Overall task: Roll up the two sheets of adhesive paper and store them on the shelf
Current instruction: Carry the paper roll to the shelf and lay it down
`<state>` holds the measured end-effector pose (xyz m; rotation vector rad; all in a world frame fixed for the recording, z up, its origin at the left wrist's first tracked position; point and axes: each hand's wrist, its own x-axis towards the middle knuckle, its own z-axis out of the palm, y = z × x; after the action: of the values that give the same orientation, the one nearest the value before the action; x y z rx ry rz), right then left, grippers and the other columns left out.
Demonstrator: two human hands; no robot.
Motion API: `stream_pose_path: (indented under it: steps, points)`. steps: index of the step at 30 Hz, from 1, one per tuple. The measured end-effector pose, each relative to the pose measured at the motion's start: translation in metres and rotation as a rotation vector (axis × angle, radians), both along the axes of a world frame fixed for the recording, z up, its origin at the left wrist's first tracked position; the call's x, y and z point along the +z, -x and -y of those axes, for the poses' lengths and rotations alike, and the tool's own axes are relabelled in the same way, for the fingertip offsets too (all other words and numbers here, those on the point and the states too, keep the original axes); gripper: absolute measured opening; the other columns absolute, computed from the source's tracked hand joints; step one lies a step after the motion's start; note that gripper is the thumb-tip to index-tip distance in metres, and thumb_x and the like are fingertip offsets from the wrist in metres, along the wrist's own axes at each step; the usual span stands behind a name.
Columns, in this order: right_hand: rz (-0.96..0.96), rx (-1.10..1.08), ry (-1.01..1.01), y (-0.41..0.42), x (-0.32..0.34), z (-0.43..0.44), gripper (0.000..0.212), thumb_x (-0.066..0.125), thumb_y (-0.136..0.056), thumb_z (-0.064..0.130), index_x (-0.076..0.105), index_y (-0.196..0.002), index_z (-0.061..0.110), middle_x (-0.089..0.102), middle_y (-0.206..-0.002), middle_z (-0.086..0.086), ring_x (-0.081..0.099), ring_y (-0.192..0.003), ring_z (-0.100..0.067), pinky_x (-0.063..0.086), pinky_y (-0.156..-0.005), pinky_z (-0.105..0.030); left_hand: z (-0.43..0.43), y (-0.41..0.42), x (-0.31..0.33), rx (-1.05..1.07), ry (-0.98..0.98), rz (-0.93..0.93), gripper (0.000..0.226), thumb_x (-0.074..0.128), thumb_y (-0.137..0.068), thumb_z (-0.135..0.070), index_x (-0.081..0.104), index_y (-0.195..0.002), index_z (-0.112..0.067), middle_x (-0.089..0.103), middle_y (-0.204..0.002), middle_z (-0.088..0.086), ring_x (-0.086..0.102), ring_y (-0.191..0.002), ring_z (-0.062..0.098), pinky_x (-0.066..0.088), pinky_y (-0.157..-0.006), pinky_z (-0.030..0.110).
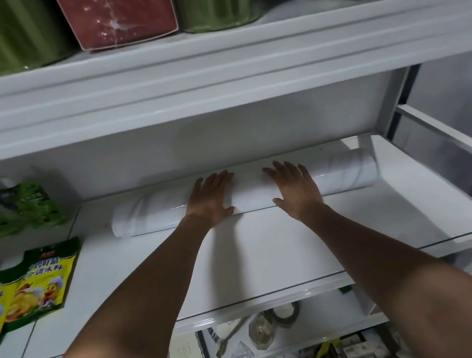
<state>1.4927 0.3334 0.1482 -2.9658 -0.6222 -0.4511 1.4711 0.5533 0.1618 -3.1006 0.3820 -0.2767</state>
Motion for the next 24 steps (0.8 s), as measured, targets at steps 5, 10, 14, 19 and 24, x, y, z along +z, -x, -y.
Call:
stream_pose_path:
  steps: [5,10,14,19,24]
  points:
    - [-0.01,-0.019,0.028,0.012,0.006,-0.004,0.072,0.061,-0.088,0.029,0.022,-0.147,0.023,0.022,-0.154,-0.005,0.02,-0.14,-0.026,0.011,-0.114,-0.043,0.005,0.014,0.007,-0.001,0.03,0.017,0.081,0.062,-0.083,-0.038,0.013,-0.146,-0.022,0.015,-0.154,-0.004,0.016,-0.14,0.016,0.007,-0.112,0.034]
    - [-0.053,-0.035,0.015,0.027,0.009,-0.007,0.07,0.058,-0.09,0.031,0.019,-0.148,0.026,0.019,-0.155,-0.002,0.017,-0.141,-0.024,0.009,-0.115,-0.041,0.002,0.033,0.013,0.008,0.045,0.011,0.081,0.059,-0.085,-0.04,0.01,-0.147,-0.024,0.012,-0.155,-0.005,0.013,-0.141,0.015,0.005,-0.112,0.034]
    - [-0.083,-0.031,-0.017,0.039,0.015,-0.014,0.069,0.057,-0.089,0.034,0.019,-0.147,0.029,0.02,-0.155,0.0,0.018,-0.141,-0.022,0.01,-0.116,-0.041,0.0,0.045,0.02,0.012,0.048,-0.015,0.079,0.055,-0.086,-0.042,0.007,-0.147,-0.024,0.01,-0.155,-0.005,0.011,-0.141,0.015,0.006,-0.113,0.034]
    - [-0.084,-0.045,-0.037,0.061,0.027,-0.018,0.066,0.052,-0.091,0.04,0.019,-0.147,0.03,0.022,-0.154,0.001,0.019,-0.141,-0.019,0.009,-0.115,-0.041,-0.002,0.064,0.03,0.003,0.044,-0.031,0.077,0.05,-0.088,-0.045,0.006,-0.147,-0.023,0.009,-0.155,-0.004,0.009,-0.141,0.015,0.006,-0.114,0.034]
    - [-0.084,-0.102,-0.025,0.095,0.049,-0.016,0.063,0.045,-0.093,0.044,0.017,-0.148,0.029,0.021,-0.155,0.002,0.018,-0.141,-0.017,0.008,-0.115,-0.039,-0.001,0.089,0.05,-0.032,0.085,-0.028,0.075,0.047,-0.09,-0.046,0.006,-0.147,-0.022,0.009,-0.155,-0.005,0.008,-0.141,0.015,0.003,-0.114,0.035]
